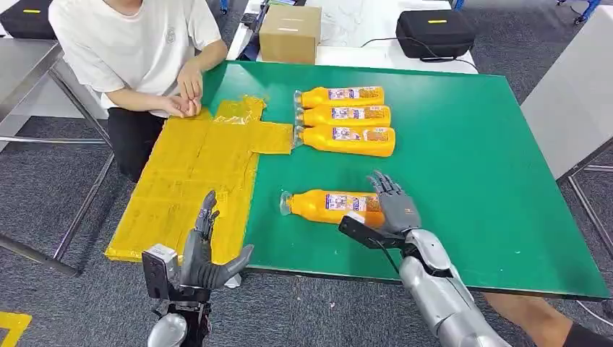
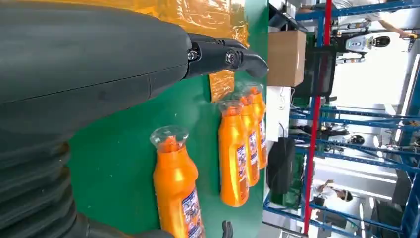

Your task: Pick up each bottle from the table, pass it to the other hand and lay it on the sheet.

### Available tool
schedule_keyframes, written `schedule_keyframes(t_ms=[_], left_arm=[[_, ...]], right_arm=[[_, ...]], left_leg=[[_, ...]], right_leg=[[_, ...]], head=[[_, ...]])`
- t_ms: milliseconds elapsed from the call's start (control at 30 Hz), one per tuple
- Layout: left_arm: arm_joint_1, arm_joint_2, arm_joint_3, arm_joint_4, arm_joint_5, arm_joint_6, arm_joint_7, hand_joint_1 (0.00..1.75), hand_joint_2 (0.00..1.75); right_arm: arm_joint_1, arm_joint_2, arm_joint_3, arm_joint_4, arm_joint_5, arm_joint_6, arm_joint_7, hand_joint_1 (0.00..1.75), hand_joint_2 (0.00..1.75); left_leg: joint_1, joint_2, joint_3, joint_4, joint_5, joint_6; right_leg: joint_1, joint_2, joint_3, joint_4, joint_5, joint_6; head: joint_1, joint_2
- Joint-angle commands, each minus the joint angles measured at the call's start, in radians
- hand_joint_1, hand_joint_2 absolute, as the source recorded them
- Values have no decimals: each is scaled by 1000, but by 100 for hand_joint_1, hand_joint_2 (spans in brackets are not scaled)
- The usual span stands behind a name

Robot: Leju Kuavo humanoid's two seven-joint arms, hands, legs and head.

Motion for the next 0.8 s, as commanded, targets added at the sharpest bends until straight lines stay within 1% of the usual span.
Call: schedule_keyframes(t_ms=[33, 67, 100, 200, 233, 267, 300, 333, 400, 433, 467, 500, 600, 633, 667, 700, 800], left_arm=[[-39, 47, -18, 70, 4, -1, 4, 0, 175], [-39, 48, -18, 72, 4, -2, 3, 0, 175], [-38, 48, -17, 73, 4, -2, 3, 0, 175], [-29, 46, 3, 66, 4, 3, -4, 0, 175], [-25, 45, 10, 65, 2, 5, -5, 0, 175], [-23, 42, 21, 63, -2, 8, -5, 0, 175], [-22, 42, 24, 64, -2, 8, -5, 0, 175], [-22, 40, 29, 67, -4, 9, -5, 0, 175], [-30, 40, 26, 81, -8, 8, -5, 0, 175], [-34, 39, 24, 85, -8, 7, -6, 0, 175], [-37, 38, 21, 89, -9, 6, -6, 0, 175], [-38, 39, 20, 91, -9, 6, -6, 0, 175], [-37, 42, 20, 88, -9, 6, -6, 0, 175], [-35, 43, 20, 85, -9, 5, -6, 0, 175], [-33, 44, 22, 83, -9, 4, -6, 0, 175], [-32, 44, 22, 82, -9, 4, -6, 0, 175], [-33, 45, 23, 85, -9, 4, -6, 0, 175]], right_arm=[[-129, 15, 97, 214, 27, 81, 33, 0, 175], [-153, 17, 115, 245, 34, 103, 50, 0, 175], [-161, 18, 121, 257, 39, 108, 64, 0, 175], [-223, 24, 184, 327, 72, 179, 122, 0, 175], [-237, 28, 193, 341, 71, 202, 149, 0, 175], [-252, 33, 214, 352, 80, 228, 162, 0, 175], [-257, 36, 218, 358, 82, 237, 173, 0, 175], [-261, 40, 227, 368, 85, 251, 184, 0, 175], [-263, 38, 224, 386, 66, 275, 181, 0, 175], [-261, 35, 221, 389, 58, 275, 173, 31, 175], [-259, 32, 220, 394, 53, 275, 165, 147, 175], [-257, 33, 215, 394, 44, 272, 156, 169, 175], [-257, 39, 216, 395, 38, 268, 151, 171, 175], [-257, 40, 219, 395, 39, 267, 152, 171, 175], [-258, 44, 218, 396, 34, 267, 155, 168, 175], [-258, 46, 217, 397, 29, 269, 156, 161, 175], [-255, 48, 213, 401, 19, 270, 155, 161, 175]], left_leg=[[1, 3, 6, -1, -2, -2], [1, 3, 5, 0, -2, -2], [1, 4, 7, 0, -3, -2], [1, 4, 5, 0, -2, -2], [1, 4, 7, -1, -2, -2], [1, 3, 4, -1, -1, -1], [1, 4, 6, -1, -2, -2], [1, 4, 5, 0, -2, -1], [1, 3, 6, -1, -1, -2], [0, 1, 4, -1, 0, -1], [1, 1, 8, -2, -1, -2], [1, 0, 6, -1, -1, -1], [2, 1, 9, -1, -2, -2], [1, 0, 7, -1, -1, -1], [2, 0, 9, -1, -1, -2], [1, 1, 6, -1, 0, -1], [1, 1, 9, -1, -1, -2]], right_leg=[[1, 3, 5, 0, -2, -3], [1, 3, 4, 0, -1, -2], [1, 4, 6, 0, -1, -3], [1, 4, 3, 0, 0, -2], [1, 4, 6, -1, -1, -2], [1, 3, 3, -1, 0, -2], [1, 4, 5, 0, -1, -2], [1, 3, 4, 0, -1, -2], [1, 2, 5, -1, -1, -2], [0, 1, 4, -1, 0, -1], [1, 1, 7, -2, -1, -2], [1, 0, 6, -1, -1, -2], [2, 0, 9, -2, -1, -2], [1, 0, 7, -1, -1, -2], [2, 0, 8, -2, -1, -2], [1, 0, 6, -1, 0, -1], [2, 1, 8, -2, 0, -2]], head=[[0, 0], [0, 0], [0, 0], [0, 0], [0, 0], [0, 0], [0, 0], [0, 0], [0, 0], [0, 0], [0, 0], [0, 0], [0, 0], [0, 0], [0, 0], [0, 0], [0, 0]])
